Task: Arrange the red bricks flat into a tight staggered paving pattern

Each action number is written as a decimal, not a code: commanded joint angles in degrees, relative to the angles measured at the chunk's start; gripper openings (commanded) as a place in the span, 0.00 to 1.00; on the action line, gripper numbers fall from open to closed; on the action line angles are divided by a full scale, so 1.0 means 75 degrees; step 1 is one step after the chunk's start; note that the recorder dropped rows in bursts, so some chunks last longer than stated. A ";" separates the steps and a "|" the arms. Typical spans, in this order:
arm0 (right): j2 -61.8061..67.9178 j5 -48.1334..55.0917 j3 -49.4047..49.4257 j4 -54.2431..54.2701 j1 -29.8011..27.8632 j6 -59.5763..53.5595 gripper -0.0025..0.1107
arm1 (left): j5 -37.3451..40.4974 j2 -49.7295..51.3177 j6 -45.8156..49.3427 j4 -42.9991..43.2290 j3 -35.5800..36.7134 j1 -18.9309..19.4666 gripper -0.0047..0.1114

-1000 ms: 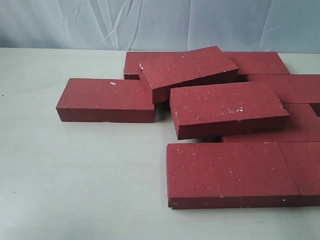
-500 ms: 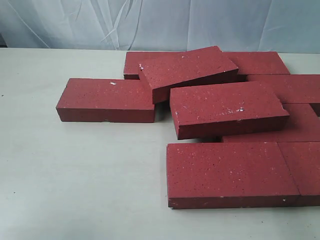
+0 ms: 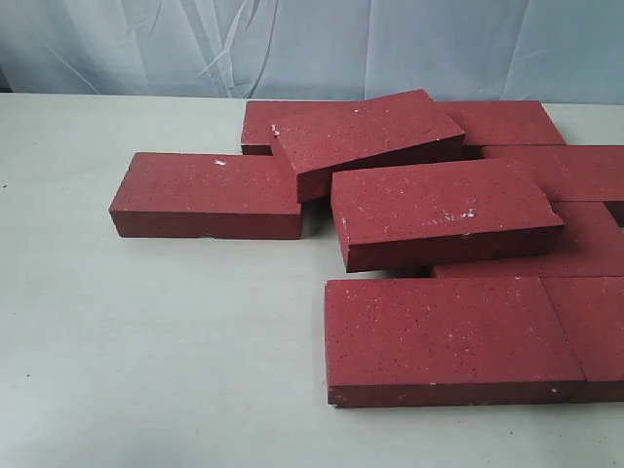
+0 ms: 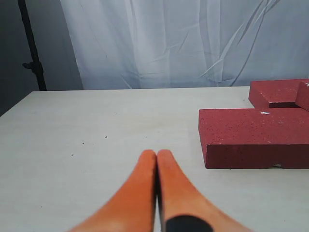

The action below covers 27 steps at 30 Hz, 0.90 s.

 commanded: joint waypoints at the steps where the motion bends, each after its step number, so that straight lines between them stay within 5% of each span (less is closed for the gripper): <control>1: -0.0039 -0.0405 0.0015 0.0054 -0.0041 -0.0008 0.02 | -0.0061 -0.0038 -0.0011 0.0000 0.0032 0.0024 0.04; 14: 0.0171 0.0372 -0.0993 0.0017 -0.0041 -0.0008 0.02 | -0.0061 -0.0038 -0.0011 0.0000 0.0032 0.0024 0.04; 27: 0.3326 0.2347 -0.3155 -0.0516 -0.0025 -0.0008 0.02 | -0.0061 -0.0038 -0.0011 0.0000 0.0032 0.0024 0.04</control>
